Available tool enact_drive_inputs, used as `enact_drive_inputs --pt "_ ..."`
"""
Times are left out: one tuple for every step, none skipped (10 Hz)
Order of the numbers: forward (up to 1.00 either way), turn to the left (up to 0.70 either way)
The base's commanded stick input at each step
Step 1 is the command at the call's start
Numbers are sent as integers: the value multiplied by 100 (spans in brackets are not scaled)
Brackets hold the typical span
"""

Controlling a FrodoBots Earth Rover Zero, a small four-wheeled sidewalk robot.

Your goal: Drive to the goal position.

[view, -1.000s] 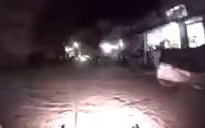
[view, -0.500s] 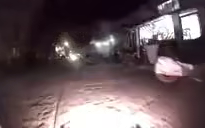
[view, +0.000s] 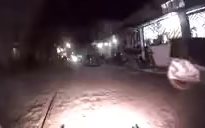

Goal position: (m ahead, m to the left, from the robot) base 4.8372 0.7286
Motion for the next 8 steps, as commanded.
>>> enact_drive_inputs --pt "85 0" --pt "85 0" --pt "85 0" --pt "85 0" --pt "85 0" --pt "85 0" --pt "85 0" --pt "85 0"
